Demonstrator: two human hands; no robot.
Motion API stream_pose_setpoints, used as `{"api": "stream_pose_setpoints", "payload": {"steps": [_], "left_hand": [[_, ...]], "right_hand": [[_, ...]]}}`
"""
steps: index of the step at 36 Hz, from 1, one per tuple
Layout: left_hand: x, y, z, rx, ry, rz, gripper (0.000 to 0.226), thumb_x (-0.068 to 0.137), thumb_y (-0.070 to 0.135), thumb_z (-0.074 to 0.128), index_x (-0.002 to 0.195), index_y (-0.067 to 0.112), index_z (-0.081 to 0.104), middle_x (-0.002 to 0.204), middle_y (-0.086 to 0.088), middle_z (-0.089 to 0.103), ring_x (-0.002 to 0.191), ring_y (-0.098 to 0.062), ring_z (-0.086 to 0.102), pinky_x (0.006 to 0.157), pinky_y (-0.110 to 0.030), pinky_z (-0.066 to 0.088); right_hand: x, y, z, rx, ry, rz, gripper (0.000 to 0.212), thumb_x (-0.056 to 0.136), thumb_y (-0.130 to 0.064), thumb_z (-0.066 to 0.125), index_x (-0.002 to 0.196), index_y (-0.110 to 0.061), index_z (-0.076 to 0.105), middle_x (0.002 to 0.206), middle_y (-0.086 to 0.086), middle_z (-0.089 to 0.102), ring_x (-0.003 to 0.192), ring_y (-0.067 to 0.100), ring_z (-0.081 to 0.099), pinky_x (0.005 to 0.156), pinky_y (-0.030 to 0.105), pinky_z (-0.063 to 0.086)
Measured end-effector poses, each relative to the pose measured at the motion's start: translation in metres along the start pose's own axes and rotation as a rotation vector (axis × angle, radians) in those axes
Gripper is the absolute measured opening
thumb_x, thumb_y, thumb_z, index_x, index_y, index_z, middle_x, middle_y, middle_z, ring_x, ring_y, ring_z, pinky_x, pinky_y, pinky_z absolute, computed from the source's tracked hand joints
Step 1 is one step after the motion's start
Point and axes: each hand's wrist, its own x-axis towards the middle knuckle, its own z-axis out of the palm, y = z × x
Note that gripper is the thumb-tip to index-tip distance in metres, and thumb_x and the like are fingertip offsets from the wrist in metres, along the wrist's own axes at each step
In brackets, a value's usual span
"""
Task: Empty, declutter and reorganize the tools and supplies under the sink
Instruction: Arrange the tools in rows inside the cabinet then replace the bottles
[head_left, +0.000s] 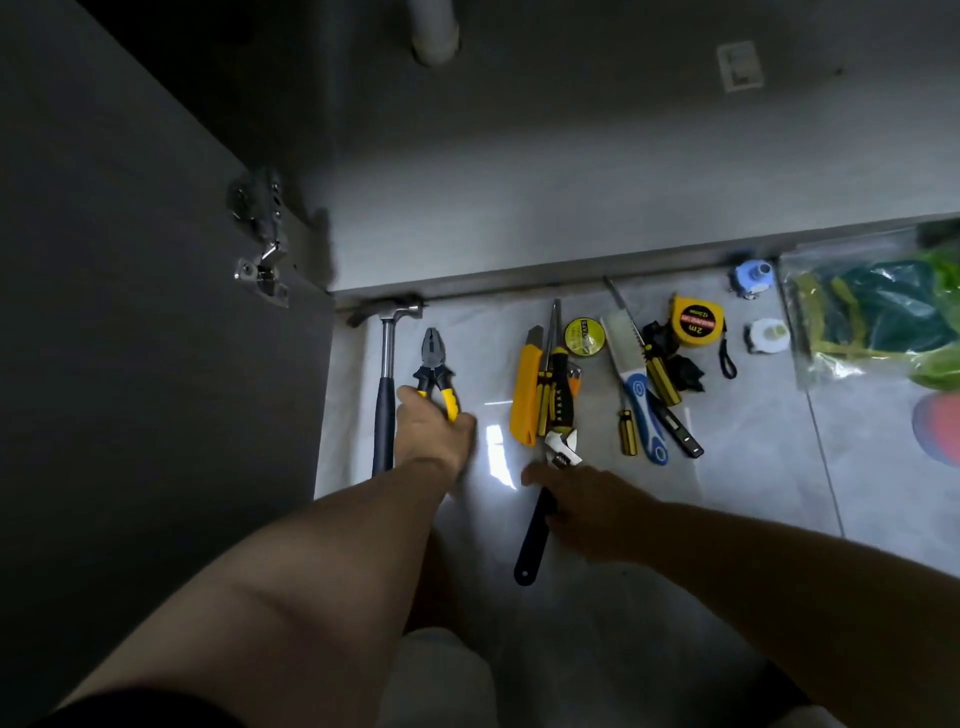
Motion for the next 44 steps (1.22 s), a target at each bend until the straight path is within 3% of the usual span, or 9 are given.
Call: {"api": "stream_pose_setpoints", "payload": {"steps": [6, 11, 15, 20, 26, 30, 35, 40, 44], "left_hand": [[-0.009, 0.006, 0.004, 0.05, 0.067, 0.023, 0.04, 0.084, 0.024, 0.068, 0.106, 0.016, 0.035, 0.107, -0.012, 0.056, 0.086, -0.029, 0.06, 0.07, -0.033, 0.041], [-0.013, 0.011, 0.005, 0.164, 0.102, 0.029, 0.05, 0.086, 0.023, 0.068, 0.123, 0.004, 0.04, 0.128, -0.017, 0.044, 0.108, -0.035, 0.052, 0.076, -0.037, 0.041], [-0.013, 0.01, -0.001, 0.286, 0.136, 0.063, 0.052, 0.086, 0.03, 0.068, 0.124, 0.005, 0.044, 0.131, -0.016, 0.043, 0.123, -0.033, 0.045, 0.096, -0.044, 0.046], [-0.013, 0.013, -0.005, 0.383, 0.162, 0.071, 0.054, 0.087, 0.035, 0.069, 0.128, 0.008, 0.047, 0.133, -0.013, 0.043, 0.127, -0.031, 0.041, 0.096, -0.043, 0.046], [-0.016, 0.012, -0.006, 0.397, 0.161, 0.087, 0.054, 0.087, 0.035, 0.066, 0.131, 0.009, 0.048, 0.136, -0.012, 0.042, 0.128, -0.03, 0.04, 0.097, -0.044, 0.045], [-0.019, 0.008, -0.006, 0.393, 0.16, 0.097, 0.058, 0.086, 0.035, 0.066, 0.135, 0.01, 0.048, 0.14, -0.011, 0.04, 0.131, -0.029, 0.036, 0.098, -0.044, 0.044], [-0.018, 0.003, -0.007, 0.372, 0.171, 0.113, 0.06, 0.087, 0.035, 0.067, 0.139, 0.011, 0.048, 0.143, -0.012, 0.038, 0.132, -0.029, 0.036, 0.1, -0.043, 0.044], [-0.019, -0.001, -0.006, 0.327, 0.185, 0.122, 0.058, 0.088, 0.036, 0.071, 0.138, 0.014, 0.05, 0.143, -0.009, 0.039, 0.134, -0.027, 0.036, 0.103, -0.044, 0.045], [-0.02, -0.003, -0.005, 0.303, 0.2, 0.113, 0.059, 0.088, 0.038, 0.073, 0.138, 0.016, 0.05, 0.14, -0.007, 0.041, 0.131, -0.027, 0.041, 0.103, -0.045, 0.046]], "right_hand": [[0.011, -0.012, 0.024, 0.052, 0.217, 0.189, 0.022, 0.096, -0.022, 0.058, 0.093, -0.029, 0.037, 0.083, -0.01, 0.045, 0.079, 0.017, 0.052, 0.055, 0.019, 0.03], [0.007, -0.022, 0.04, 0.08, 0.335, 0.321, 0.029, 0.096, -0.021, 0.059, 0.123, -0.025, 0.047, 0.097, -0.002, 0.064, 0.087, 0.017, 0.063, 0.067, 0.023, 0.039], [-0.004, -0.02, 0.04, 0.163, 0.388, 0.365, 0.033, 0.095, -0.017, 0.057, 0.124, -0.03, 0.049, 0.101, -0.001, 0.067, 0.097, 0.02, 0.066, 0.07, 0.025, 0.041], [-0.022, -0.021, 0.032, 0.245, 0.422, 0.333, 0.036, 0.095, -0.021, 0.059, 0.129, -0.03, 0.051, 0.115, -0.002, 0.062, 0.108, 0.02, 0.06, 0.087, 0.031, 0.05], [-0.034, -0.021, 0.03, 0.364, 0.436, 0.313, 0.024, 0.095, -0.022, 0.062, 0.115, -0.03, 0.052, 0.118, -0.007, 0.055, 0.106, 0.014, 0.056, 0.087, 0.027, 0.048], [-0.033, -0.02, 0.03, 0.401, 0.441, 0.332, 0.029, 0.094, -0.023, 0.062, 0.118, -0.03, 0.049, 0.115, -0.006, 0.055, 0.103, 0.015, 0.058, 0.088, 0.033, 0.054], [-0.032, -0.016, 0.025, 0.45, 0.499, 0.342, 0.025, 0.095, -0.028, 0.064, 0.117, -0.031, 0.054, 0.109, -0.012, 0.059, 0.096, 0.007, 0.061, 0.076, 0.018, 0.047], [-0.032, -0.031, 0.009, 0.378, 0.695, 0.229, 0.016, 0.098, -0.018, 0.054, 0.099, -0.028, 0.042, 0.099, -0.007, 0.049, 0.073, 0.001, 0.052, 0.056, 0.011, 0.034], [-0.015, -0.051, -0.017, 0.367, 0.751, 0.061, 0.017, 0.096, -0.005, 0.052, 0.098, -0.02, 0.045, 0.1, -0.004, 0.046, 0.078, 0.006, 0.05, 0.062, 0.017, 0.039]]}}
